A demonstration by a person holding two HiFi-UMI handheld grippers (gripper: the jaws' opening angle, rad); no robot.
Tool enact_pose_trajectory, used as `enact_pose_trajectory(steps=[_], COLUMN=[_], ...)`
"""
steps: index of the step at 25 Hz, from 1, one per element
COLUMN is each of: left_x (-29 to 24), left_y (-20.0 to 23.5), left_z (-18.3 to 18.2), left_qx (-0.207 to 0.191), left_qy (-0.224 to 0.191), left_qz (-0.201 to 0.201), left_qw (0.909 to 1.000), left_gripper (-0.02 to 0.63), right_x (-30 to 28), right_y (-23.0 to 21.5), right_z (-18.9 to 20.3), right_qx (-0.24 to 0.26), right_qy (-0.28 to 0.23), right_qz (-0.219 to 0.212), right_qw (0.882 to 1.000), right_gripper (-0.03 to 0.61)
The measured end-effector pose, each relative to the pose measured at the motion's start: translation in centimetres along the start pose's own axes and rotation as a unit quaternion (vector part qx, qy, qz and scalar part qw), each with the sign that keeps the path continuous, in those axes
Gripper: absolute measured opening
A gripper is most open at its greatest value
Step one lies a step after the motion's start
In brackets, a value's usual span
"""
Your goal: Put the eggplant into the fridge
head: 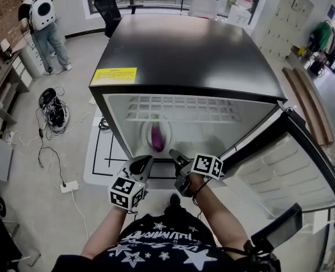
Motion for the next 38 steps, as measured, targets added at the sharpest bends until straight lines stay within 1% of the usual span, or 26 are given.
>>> enact_pose_trajectory(steps=[5, 9, 11, 16, 17, 18, 20, 26, 29, 33, 34, 38], left_x=[2.3, 3.3, 3.6, 4.9, 5.2, 5.5, 6.0, 6.1, 6.0, 6.0, 6.0, 5.9], left_y=[-0.8, -1.8, -2.1, -2.8, -3.0, -3.2, -3.6, -5.4, -7.4, -10.6, -11.4, -14.1], left_z=[0.8, 1.6, 2.0, 3.2, 3.3, 3.4, 3.5, 3.1, 3.1, 3.8, 3.9, 4.2], left_qx=[-0.009, -0.001, 0.002, 0.005, 0.005, 0.008, 0.019, 0.031, 0.042, 0.043, 0.044, 0.044], left_qy=[0.009, 0.007, 0.009, 0.024, 0.024, 0.023, 0.019, -0.003, -0.012, -0.011, -0.013, -0.018], left_qz=[0.021, 0.054, 0.064, 0.073, 0.072, 0.070, 0.061, 0.008, -0.012, -0.029, -0.034, -0.055], left_qw=[0.9997, 0.9985, 0.9979, 0.9970, 0.9971, 0.9972, 0.9978, 0.9995, 0.9990, 0.9986, 0.9983, 0.9973], left_gripper=[0.009, 0.009, 0.009, 0.009, 0.009, 0.009, 0.009, 0.009, 0.009, 0.009, 0.009, 0.009], right_x=[2.3, 4.6, 5.8, 8.0, 8.1, 8.0, 7.7, 8.0, 9.2, 10.9, 11.5, 13.4], right_y=[0.8, 1.4, 1.5, 1.3, 1.2, 1.2, 1.2, 2.2, 2.2, 1.6, 1.5, 1.2], right_z=[3.6, 6.0, 7.2, 9.2, 9.3, 9.3, 9.4, 8.3, 7.5, 7.4, 7.5, 7.8], right_qx=[-0.019, -0.004, 0.001, -0.011, -0.011, -0.009, 0.001, 0.057, 0.075, 0.084, 0.089, 0.131], right_qy=[-0.017, -0.019, -0.015, -0.026, -0.028, -0.027, -0.016, 0.038, 0.060, 0.080, 0.086, 0.114], right_qz=[-0.005, 0.009, 0.019, 0.025, 0.025, 0.023, 0.015, -0.025, -0.038, -0.052, -0.053, -0.063], right_qw=[1.000, 1.000, 1.000, 0.999, 0.999, 0.999, 1.000, 0.997, 0.995, 0.992, 0.991, 0.983], right_gripper=[0.081, 0.081, 0.081, 0.080, 0.060, 0.049, 0.049, 0.049, 0.049, 0.048, 0.029, 0.023])
Point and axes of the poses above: the fingertips, and each gripper's own axes: x backward along the fingers, y to its left, z out of its underside, the point moved 9 cm from there along x, backward along the fingers
